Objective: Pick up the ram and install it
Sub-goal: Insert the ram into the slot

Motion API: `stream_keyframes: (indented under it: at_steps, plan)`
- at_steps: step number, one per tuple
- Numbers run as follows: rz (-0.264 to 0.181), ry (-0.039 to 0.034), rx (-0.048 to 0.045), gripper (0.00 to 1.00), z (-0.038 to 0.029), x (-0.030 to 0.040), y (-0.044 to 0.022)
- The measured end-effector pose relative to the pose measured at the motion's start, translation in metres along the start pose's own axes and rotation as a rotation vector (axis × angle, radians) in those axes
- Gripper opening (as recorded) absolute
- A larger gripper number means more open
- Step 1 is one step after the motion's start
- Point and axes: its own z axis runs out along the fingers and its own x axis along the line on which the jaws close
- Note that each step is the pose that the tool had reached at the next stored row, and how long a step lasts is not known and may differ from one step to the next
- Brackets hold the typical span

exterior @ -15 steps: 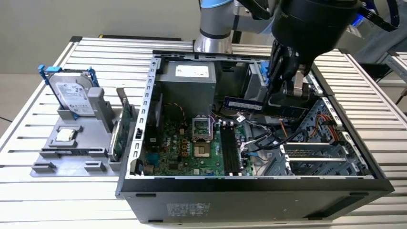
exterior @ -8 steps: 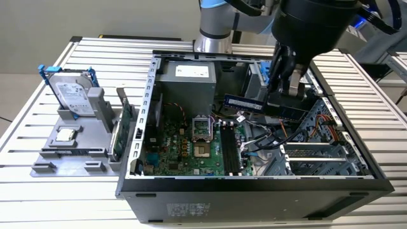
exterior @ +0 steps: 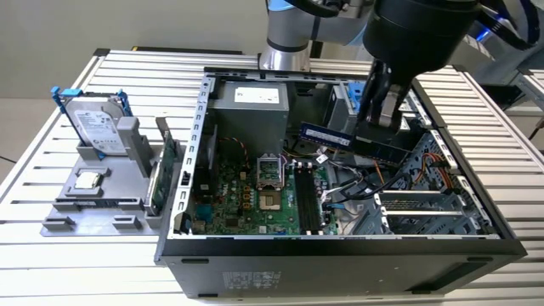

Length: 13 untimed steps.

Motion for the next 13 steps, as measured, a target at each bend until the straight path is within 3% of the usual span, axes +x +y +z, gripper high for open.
stream_keyframes:
  at_steps: [13]
  plan:
    - [0.144, -0.0020, -0.0025, 0.00, 0.0003, 0.0000, 0.0000]
